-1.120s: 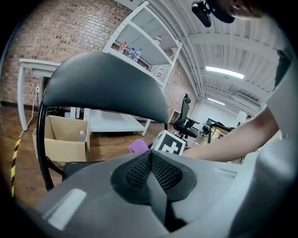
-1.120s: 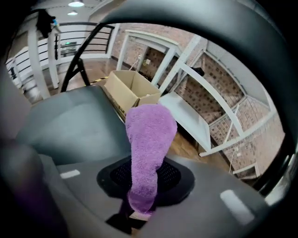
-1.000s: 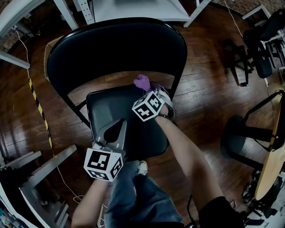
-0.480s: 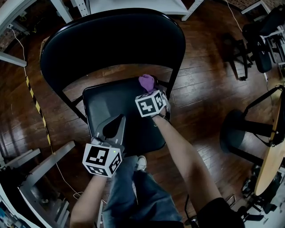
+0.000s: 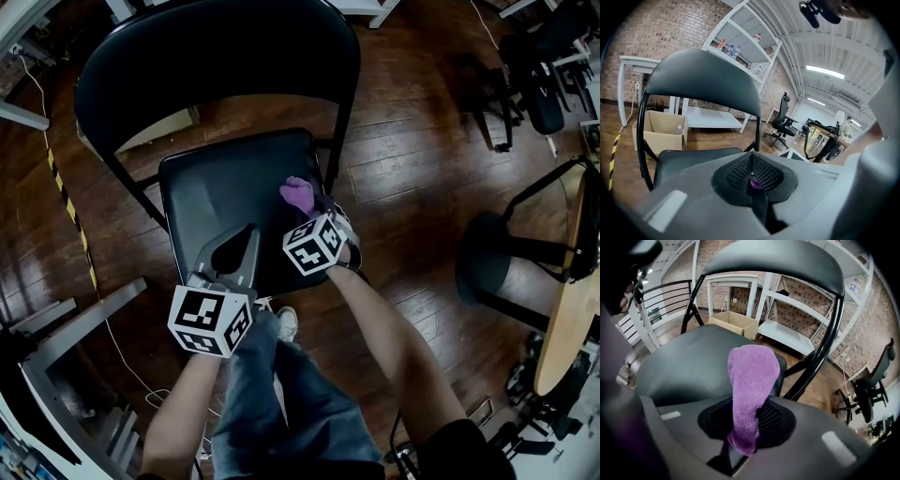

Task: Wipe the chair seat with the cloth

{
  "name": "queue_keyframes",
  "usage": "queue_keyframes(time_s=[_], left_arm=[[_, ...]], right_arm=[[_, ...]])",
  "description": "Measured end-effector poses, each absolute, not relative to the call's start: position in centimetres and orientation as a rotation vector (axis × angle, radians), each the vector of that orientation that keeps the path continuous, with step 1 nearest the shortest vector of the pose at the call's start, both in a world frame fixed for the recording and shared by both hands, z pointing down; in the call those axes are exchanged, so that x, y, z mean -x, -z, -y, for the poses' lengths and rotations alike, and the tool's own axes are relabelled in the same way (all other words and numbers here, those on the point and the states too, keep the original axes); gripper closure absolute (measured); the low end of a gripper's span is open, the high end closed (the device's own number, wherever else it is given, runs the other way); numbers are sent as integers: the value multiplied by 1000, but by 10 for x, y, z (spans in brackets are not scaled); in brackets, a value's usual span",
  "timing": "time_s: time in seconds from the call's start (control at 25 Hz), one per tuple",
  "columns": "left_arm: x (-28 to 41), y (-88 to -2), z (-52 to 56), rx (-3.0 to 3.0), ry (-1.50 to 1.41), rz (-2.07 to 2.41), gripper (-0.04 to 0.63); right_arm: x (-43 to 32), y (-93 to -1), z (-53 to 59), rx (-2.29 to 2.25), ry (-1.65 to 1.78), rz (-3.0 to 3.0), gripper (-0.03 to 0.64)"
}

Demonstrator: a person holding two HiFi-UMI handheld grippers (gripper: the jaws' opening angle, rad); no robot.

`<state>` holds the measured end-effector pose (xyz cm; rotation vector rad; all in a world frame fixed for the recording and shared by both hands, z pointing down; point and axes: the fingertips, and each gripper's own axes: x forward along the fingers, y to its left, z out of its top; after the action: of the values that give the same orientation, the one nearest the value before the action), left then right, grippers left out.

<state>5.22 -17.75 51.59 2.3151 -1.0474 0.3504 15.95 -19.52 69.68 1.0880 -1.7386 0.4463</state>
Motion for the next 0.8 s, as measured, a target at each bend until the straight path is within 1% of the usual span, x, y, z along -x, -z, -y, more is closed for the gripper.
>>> queue_keyframes(time_s=[0.44,0.8], left_arm=[[-57,-512,123,-2301,-336,1068,591],[-55,-506,97,-2311,-329,1093,591]], right_arm=[[-162,-699,86,-1031,-419,1758,535],[-160,-705,18,-1035,-480,1752,535]])
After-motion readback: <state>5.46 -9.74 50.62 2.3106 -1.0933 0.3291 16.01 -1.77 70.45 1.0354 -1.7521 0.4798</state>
